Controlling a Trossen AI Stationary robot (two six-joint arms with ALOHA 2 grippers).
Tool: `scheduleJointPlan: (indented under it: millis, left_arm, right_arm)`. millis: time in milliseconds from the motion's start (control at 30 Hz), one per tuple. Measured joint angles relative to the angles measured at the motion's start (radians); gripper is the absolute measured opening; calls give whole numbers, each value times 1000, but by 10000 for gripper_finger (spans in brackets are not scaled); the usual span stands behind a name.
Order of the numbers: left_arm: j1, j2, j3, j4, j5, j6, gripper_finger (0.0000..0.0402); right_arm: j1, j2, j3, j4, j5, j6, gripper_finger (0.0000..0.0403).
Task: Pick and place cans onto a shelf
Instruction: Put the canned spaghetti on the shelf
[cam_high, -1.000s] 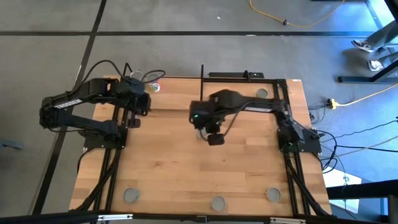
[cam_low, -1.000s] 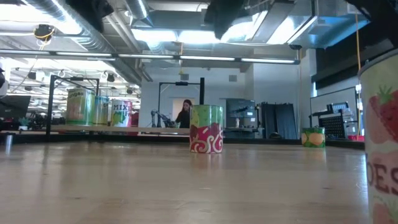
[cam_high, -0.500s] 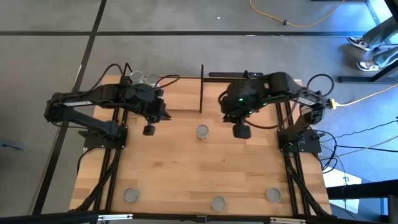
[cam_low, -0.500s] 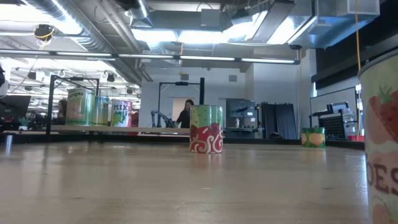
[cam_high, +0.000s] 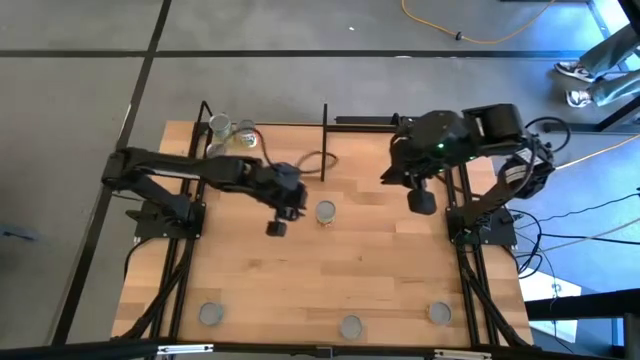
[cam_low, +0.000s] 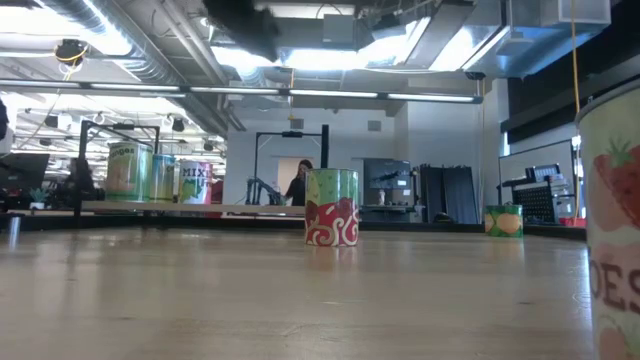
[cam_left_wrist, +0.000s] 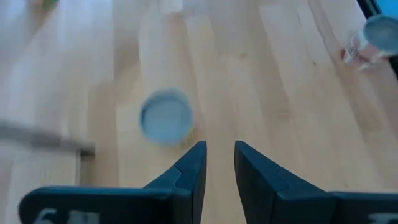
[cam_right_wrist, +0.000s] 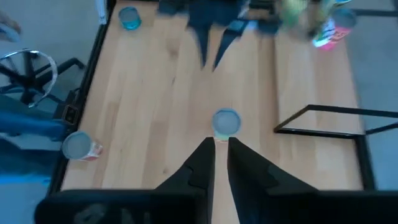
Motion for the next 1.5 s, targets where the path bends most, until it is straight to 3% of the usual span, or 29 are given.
scheduleJointPlan:
  millis: [233,533,900,1500]
  left_arm:
    - [-37,180,0,194,-13,100,74]
    - [-69,329,1,234,-185,103,74]
    - [-76,351,0,239,-329,113,73]
    - [-71,386,0,220,-291,69,73]
  right_arm:
    - [0,-37,0,1,26,-6,45]
    - [0,-50,0,0,26,-80,45]
    - [0,-50,0,0,26,-83,45]
    - [0,-50,0,0,26,-82,45]
